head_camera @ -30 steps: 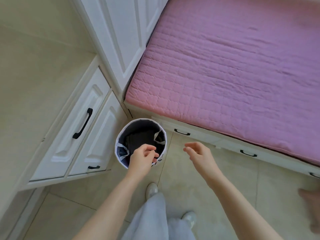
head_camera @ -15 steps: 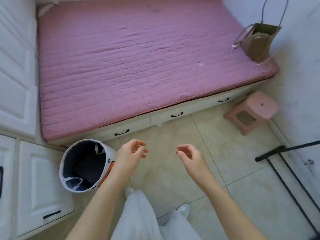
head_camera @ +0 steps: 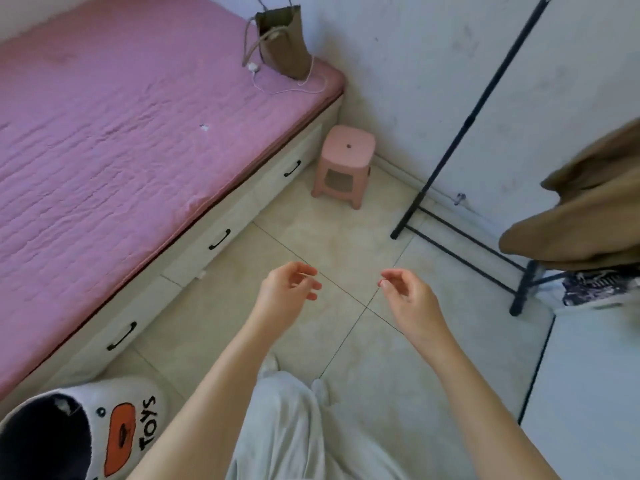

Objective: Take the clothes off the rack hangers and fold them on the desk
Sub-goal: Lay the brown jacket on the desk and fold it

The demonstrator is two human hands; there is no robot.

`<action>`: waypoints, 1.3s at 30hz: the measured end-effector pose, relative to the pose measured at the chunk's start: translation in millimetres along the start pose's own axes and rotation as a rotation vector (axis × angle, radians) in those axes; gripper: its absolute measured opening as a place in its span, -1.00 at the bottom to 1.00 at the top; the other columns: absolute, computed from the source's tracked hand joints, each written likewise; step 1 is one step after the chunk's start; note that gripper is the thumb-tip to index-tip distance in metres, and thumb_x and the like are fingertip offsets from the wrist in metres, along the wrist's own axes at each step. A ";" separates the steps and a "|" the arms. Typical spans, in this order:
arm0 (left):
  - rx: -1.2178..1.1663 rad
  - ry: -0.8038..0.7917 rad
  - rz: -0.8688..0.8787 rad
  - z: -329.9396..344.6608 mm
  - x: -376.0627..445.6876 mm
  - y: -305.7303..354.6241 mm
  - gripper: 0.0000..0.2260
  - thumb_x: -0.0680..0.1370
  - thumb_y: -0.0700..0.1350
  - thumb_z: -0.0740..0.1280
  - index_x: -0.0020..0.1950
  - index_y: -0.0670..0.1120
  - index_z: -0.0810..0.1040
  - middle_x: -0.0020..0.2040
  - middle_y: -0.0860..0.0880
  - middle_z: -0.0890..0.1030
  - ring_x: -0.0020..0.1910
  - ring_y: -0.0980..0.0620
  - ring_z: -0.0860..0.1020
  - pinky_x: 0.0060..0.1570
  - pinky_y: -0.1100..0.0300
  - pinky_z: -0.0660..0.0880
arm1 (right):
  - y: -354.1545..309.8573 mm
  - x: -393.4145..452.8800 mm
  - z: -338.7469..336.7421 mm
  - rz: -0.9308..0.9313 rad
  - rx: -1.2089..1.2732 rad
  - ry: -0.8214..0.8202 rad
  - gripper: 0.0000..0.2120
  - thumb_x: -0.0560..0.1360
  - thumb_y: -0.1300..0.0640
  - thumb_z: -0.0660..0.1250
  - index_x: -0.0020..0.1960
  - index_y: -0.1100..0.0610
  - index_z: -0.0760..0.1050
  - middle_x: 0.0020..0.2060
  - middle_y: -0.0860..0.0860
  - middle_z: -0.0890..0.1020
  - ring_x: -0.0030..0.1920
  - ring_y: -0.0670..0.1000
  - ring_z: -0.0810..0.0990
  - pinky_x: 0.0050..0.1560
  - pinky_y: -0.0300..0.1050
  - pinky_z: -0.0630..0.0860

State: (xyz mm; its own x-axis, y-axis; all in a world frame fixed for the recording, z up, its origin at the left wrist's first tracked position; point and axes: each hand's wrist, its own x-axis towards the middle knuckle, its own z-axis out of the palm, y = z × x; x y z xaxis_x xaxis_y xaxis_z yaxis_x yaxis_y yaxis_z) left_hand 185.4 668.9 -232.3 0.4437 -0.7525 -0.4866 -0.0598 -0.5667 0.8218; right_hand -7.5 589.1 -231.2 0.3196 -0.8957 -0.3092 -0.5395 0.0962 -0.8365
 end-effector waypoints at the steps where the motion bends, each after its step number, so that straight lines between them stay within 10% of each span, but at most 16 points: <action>1: 0.010 -0.030 0.011 12.8 4.6 11.2 -0.84 0.58 -0.26 0.23 0.02 -0.06 0.57 -0.14 0.01 0.69 -0.19 0.03 0.67 -0.11 0.14 0.54 | 5.0 0.8 -12.5 0.009 0.006 0.030 -0.86 0.58 0.10 0.26 0.13 0.01 0.51 0.00 -0.12 0.62 0.06 -0.21 0.56 -0.10 -0.56 0.38; 10: 0.168 -0.334 0.184 155.8 73.8 127.2 -0.83 0.58 -0.25 0.23 0.04 -0.05 0.57 -0.13 0.02 0.69 -0.19 0.05 0.67 -0.09 0.06 0.57 | 24.1 48.9 -159.5 0.062 0.056 0.365 -0.81 0.60 0.10 0.25 0.20 0.06 0.50 0.04 -0.06 0.61 0.06 -0.23 0.52 -0.09 -0.60 0.34; 17: 0.270 -0.515 0.321 249.9 125.0 223.8 -0.85 0.59 -0.21 0.24 0.04 0.00 0.54 -0.11 0.04 0.68 -0.14 0.06 0.66 -0.45 0.41 0.37 | 8.5 109.6 -278.5 0.077 0.080 0.591 -0.79 0.60 0.09 0.24 0.20 0.08 0.51 0.06 -0.05 0.63 0.12 -0.10 0.55 0.04 -0.43 0.43; 23: 0.343 -0.634 0.486 332.6 153.1 312.2 -0.86 0.57 -0.14 0.27 0.00 0.12 0.51 -0.06 0.06 0.66 -0.08 0.12 0.64 -0.33 0.33 0.45 | -2.5 156.9 -383.6 0.054 0.148 0.762 -0.81 0.58 0.06 0.25 0.17 0.01 0.53 0.05 -0.08 0.63 0.14 -0.11 0.57 0.24 0.02 0.50; 39: 0.185 -0.647 0.747 582.9 114.8 455.7 -0.72 0.60 -0.17 0.24 0.31 -0.04 0.46 0.16 0.08 0.55 0.10 0.20 0.50 -0.02 0.49 0.40 | -1.9 234.0 -653.9 -0.081 0.007 0.870 -0.77 0.56 0.08 0.23 0.18 0.01 0.53 0.05 -0.06 0.60 0.01 -0.17 0.57 0.08 -0.19 0.53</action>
State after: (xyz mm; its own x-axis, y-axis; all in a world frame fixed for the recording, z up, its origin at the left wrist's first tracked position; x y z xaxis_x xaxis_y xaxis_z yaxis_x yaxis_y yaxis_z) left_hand -312.0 128.7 -86.5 -0.3323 -0.9429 0.0219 -0.2864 0.1230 0.9502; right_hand -441.1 95.4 -6.0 -0.3529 -0.9130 0.2046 -0.5354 0.0177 -0.8444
